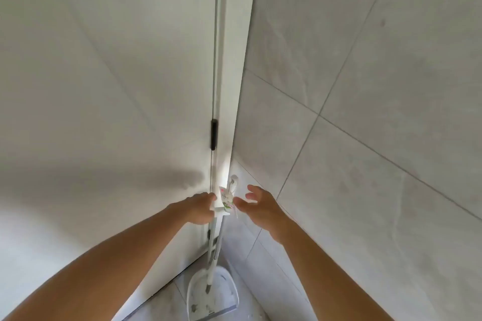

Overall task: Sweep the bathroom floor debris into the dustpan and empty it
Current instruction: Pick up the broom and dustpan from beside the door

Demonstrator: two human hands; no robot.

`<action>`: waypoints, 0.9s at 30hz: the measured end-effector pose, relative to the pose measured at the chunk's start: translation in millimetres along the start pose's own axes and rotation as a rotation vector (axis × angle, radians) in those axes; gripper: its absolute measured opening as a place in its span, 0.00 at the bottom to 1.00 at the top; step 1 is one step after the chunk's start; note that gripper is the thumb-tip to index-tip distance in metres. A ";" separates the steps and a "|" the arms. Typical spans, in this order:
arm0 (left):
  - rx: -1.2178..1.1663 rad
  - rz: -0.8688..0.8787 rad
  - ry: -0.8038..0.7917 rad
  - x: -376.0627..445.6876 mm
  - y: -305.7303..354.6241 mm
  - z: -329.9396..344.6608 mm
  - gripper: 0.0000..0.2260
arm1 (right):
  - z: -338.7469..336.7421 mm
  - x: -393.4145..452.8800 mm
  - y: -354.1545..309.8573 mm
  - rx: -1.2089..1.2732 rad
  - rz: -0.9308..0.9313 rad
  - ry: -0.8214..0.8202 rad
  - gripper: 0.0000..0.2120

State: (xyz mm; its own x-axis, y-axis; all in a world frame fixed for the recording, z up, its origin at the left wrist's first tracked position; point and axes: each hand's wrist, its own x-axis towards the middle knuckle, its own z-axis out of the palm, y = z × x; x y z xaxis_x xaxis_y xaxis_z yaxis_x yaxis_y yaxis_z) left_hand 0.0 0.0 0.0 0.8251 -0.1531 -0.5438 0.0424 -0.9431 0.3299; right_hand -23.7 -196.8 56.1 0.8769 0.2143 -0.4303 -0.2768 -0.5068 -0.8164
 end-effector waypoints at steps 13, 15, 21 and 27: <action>0.082 0.141 -0.157 79.9 -14.2 48.2 0.22 | 54.2 83.1 9.9 0.046 0.139 0.198 0.11; 0.113 0.155 -0.153 85.2 -13.2 52.1 0.21 | 57.8 84.9 10.6 0.064 0.178 0.211 0.06; 0.079 0.190 -0.128 81.7 -15.8 52.3 0.16 | 67.7 82.2 17.5 0.080 0.285 0.226 0.13; 0.110 0.184 -0.106 62.5 -23.3 54.9 0.13 | 76.6 68.3 14.9 0.010 0.246 0.159 0.15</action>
State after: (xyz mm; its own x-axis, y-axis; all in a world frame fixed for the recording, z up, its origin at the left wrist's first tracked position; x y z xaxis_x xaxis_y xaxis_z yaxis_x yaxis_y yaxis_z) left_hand 19.6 -3.8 -84.1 0.7494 -0.3504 -0.5618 -0.1703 -0.9219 0.3479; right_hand 2.0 -125.8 -15.0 0.8332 -0.0475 -0.5509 -0.4920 -0.5185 -0.6994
